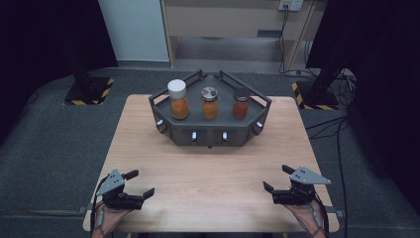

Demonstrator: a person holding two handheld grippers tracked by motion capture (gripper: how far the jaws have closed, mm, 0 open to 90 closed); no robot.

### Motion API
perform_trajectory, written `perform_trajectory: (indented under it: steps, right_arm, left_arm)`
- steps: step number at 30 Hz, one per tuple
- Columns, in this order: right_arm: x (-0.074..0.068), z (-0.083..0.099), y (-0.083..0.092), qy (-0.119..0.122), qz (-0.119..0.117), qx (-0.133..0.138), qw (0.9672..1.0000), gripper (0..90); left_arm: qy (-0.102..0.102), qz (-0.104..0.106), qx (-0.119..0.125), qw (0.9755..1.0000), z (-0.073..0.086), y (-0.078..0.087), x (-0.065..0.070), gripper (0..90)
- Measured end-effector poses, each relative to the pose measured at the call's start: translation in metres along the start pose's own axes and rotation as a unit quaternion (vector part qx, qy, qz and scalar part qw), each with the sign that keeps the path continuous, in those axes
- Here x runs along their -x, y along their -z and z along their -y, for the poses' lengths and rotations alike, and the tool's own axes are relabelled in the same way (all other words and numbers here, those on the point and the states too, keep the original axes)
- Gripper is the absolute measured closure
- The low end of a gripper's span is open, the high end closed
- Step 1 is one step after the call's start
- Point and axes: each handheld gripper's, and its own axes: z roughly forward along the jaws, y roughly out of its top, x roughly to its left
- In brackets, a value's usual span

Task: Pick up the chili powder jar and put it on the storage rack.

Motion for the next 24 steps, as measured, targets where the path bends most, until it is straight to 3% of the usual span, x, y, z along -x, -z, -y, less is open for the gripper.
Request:
perform_trajectory:
  steps: [7, 12, 24]
  right_arm:
    - [0.002, 0.008, -0.003, -0.003, 0.001, -0.007, 1.0000, 8.5]
    - [0.004, 0.014, -0.003, 0.000, -0.003, 0.004, 1.0000, 8.6]
    - [0.004, 0.016, -0.004, 0.002, 0.000, -0.001, 1.0000, 8.4]
  left_arm:
    - [-0.002, 0.001, 0.001, 1.0000, 0.000, 0.000, 0.000, 3.9]
    - [-0.004, 0.003, 0.002, 1.0000, 0.000, 0.000, 0.000, 3.9]
    - [-0.007, 0.006, 0.005, 0.9999, 0.000, 0.000, 0.000, 3.9]
